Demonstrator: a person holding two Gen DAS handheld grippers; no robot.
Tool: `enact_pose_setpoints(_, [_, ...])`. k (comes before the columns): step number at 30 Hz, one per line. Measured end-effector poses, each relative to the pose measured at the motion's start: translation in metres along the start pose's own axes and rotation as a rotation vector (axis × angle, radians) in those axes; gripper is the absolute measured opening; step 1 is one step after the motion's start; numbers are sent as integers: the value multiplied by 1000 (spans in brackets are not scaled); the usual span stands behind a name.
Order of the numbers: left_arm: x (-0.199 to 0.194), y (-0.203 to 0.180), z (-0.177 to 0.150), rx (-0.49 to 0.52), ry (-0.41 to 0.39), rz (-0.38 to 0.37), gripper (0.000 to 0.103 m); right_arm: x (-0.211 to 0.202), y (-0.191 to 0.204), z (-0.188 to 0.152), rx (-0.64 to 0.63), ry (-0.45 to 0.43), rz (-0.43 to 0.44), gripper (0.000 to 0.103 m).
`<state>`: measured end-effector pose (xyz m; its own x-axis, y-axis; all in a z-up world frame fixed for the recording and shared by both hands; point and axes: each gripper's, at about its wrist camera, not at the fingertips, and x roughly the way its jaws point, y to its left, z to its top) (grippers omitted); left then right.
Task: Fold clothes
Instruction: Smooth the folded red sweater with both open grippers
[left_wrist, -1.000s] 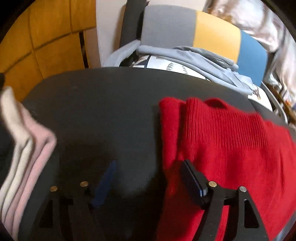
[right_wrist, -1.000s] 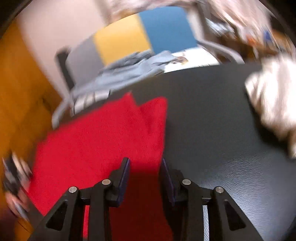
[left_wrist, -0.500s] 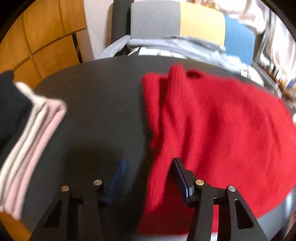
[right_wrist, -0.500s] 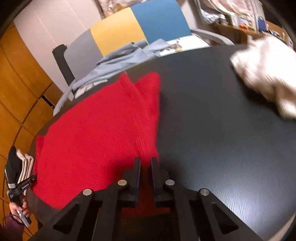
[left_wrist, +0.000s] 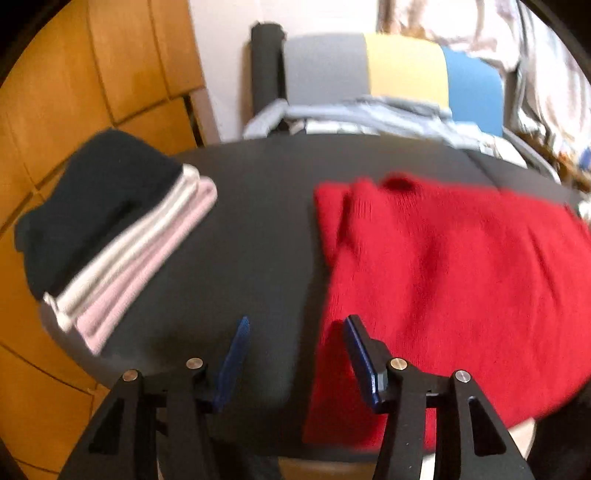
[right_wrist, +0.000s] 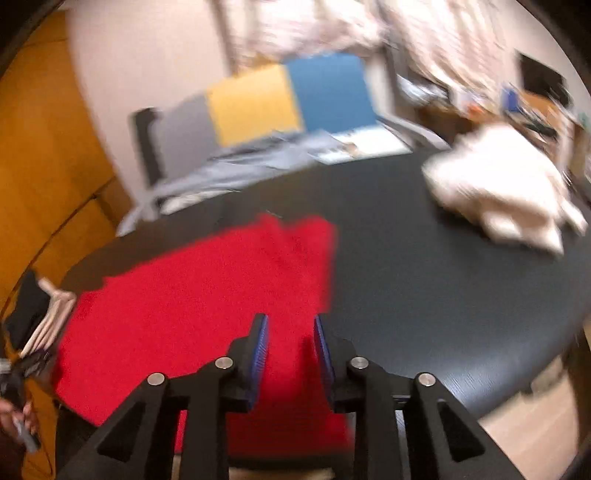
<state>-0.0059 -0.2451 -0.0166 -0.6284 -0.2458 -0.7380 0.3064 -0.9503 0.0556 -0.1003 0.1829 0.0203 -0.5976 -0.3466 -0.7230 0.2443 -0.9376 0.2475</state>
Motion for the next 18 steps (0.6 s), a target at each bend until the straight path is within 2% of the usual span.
enact_pose_setpoints(4, [19,-38,30,14,-25,-22,55,6,36,19,-131,-38,-15,26])
enact_pose_setpoints(7, [37,-72,36,107,-34,39,55,21,63,32,-232,-41,-48,26])
enact_pose_setpoints(9, [57,-77,36,139,-9,111,56,46,70,36,-296,5,-145,26])
enact_pose_setpoints(11, [77,-81,36,167,20,187,66,48,56,31,-255,-6,-169,26])
enact_pose_setpoints(13, [78,-64,31,101,-10,208,95,49,42,25,-210,-20,-190,27])
enact_pose_setpoints(17, [84,-22,21,-82,27,129,102,50,13,13,-119,-47,-232,27])
enact_pose_setpoints(18, [83,-22,22,-81,28,133,103,51,5,10,-97,-54,-242,27])
